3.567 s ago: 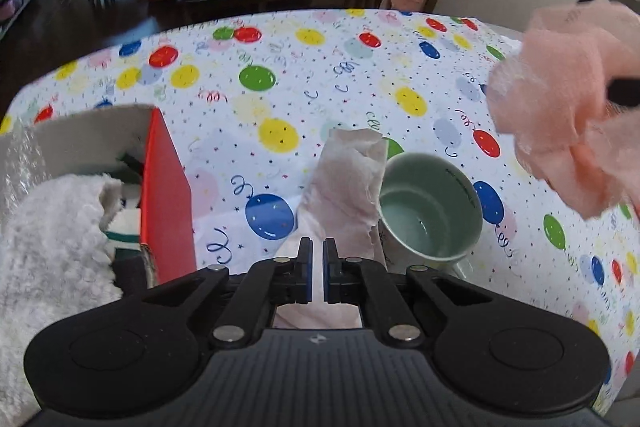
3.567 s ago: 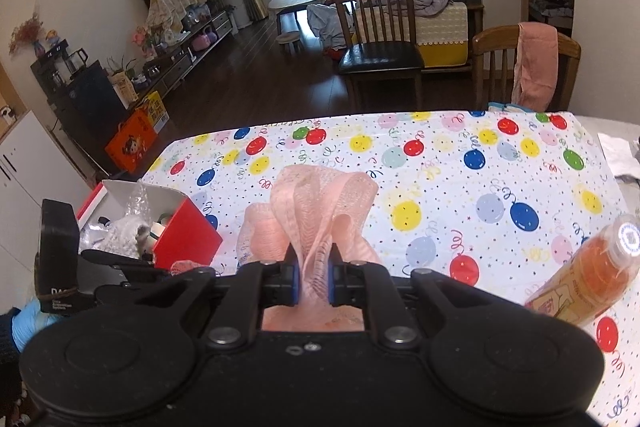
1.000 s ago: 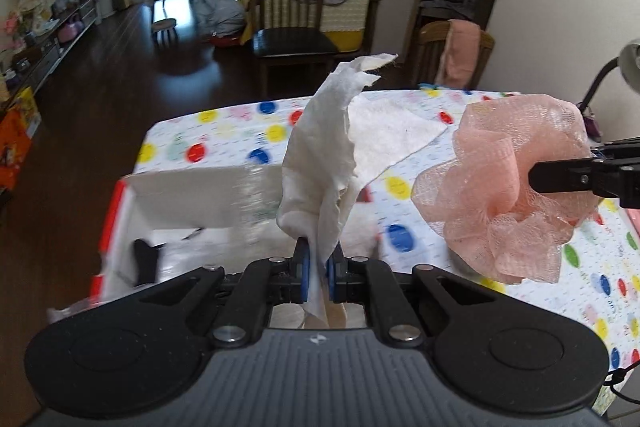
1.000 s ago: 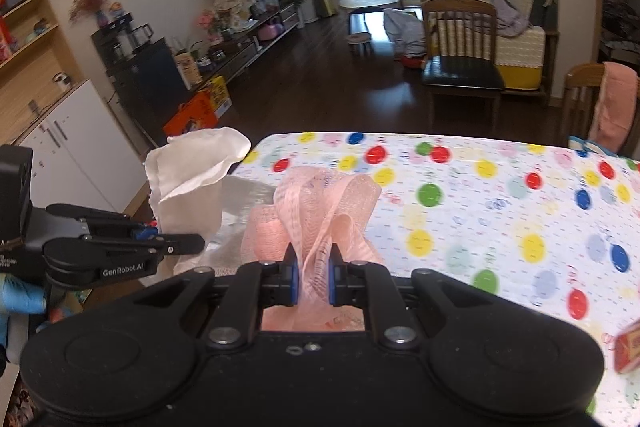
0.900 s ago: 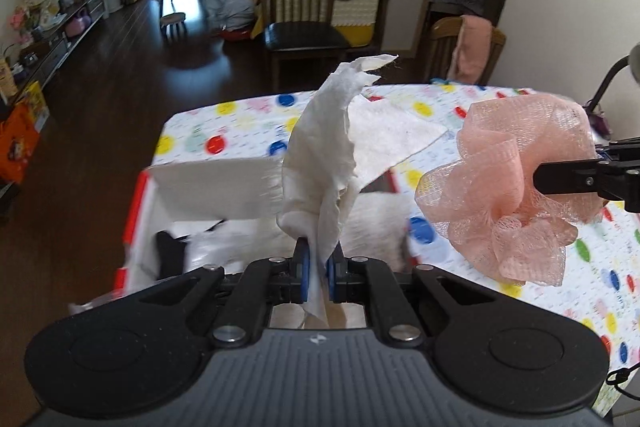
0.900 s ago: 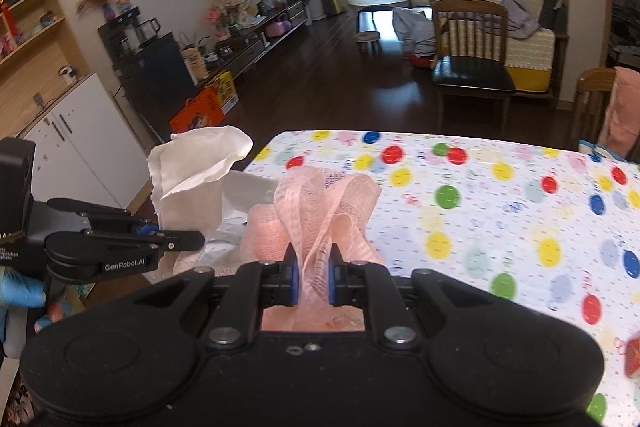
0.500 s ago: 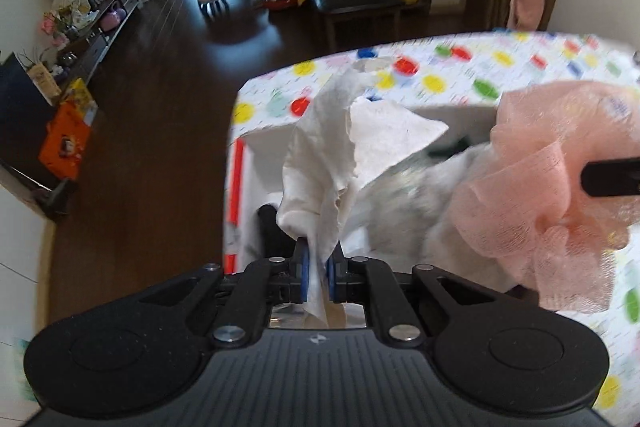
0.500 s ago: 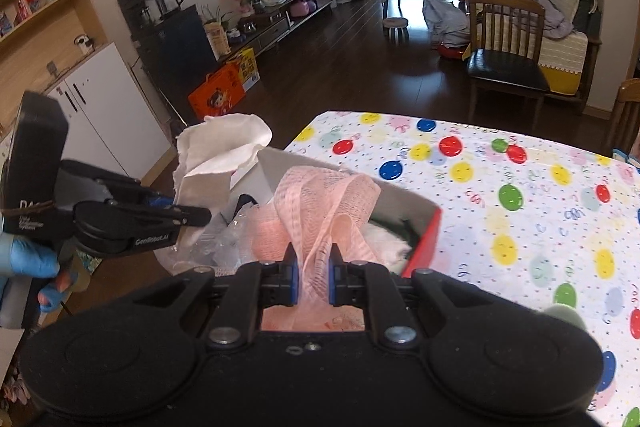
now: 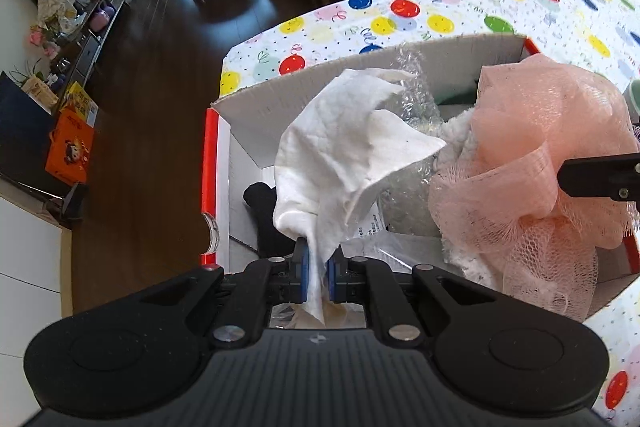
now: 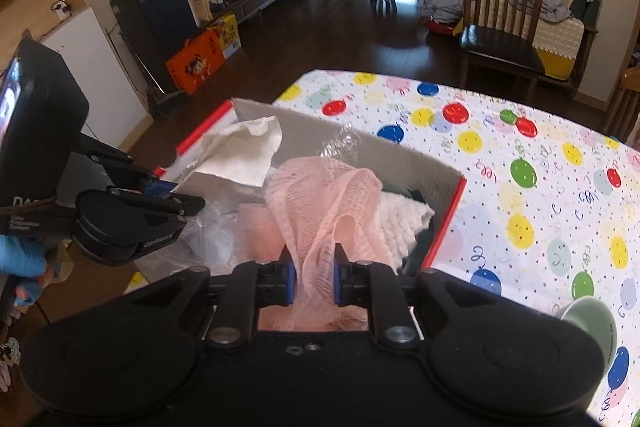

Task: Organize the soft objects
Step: 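Lower the tissue and bath puff into the box and open both tools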

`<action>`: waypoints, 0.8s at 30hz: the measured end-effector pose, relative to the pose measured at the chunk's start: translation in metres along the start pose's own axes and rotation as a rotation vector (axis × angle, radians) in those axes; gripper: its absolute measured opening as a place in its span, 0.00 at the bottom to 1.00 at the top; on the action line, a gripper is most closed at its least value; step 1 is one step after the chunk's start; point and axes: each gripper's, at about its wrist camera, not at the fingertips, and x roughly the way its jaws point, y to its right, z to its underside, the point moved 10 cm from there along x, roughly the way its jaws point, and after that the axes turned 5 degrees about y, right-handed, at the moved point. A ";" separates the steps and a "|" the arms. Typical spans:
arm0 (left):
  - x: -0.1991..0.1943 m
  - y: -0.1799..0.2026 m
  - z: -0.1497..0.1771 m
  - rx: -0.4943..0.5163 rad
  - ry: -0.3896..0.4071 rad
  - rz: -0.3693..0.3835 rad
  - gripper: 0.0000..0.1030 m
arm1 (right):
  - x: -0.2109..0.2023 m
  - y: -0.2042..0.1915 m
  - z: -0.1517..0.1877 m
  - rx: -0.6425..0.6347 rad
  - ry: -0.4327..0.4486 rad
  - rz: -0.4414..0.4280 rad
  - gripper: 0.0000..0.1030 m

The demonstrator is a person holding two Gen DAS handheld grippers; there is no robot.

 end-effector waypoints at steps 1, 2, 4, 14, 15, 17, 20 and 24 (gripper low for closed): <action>0.002 0.001 0.001 0.006 -0.004 -0.006 0.08 | 0.003 0.000 0.002 -0.003 -0.003 0.006 0.17; 0.004 0.001 0.001 0.010 -0.006 -0.012 0.08 | 0.005 0.001 0.003 -0.009 -0.005 0.016 0.18; 0.007 0.002 0.002 0.008 -0.011 -0.009 0.08 | 0.010 0.003 0.006 -0.004 -0.009 0.028 0.18; 0.004 -0.003 0.003 -0.030 0.014 0.043 0.12 | 0.007 0.003 0.003 0.008 0.002 0.037 0.35; 0.003 -0.004 0.004 -0.033 0.016 0.049 0.12 | 0.007 0.002 0.003 0.007 0.006 0.034 0.37; 0.001 -0.004 0.005 -0.040 0.019 0.065 0.12 | 0.004 0.001 0.002 0.005 0.007 0.030 0.39; -0.002 -0.007 0.006 -0.067 0.027 0.086 0.12 | 0.001 -0.001 0.002 0.003 0.012 0.027 0.47; -0.007 -0.013 0.007 -0.118 0.044 0.121 0.33 | -0.005 -0.005 0.001 -0.008 0.028 0.023 0.59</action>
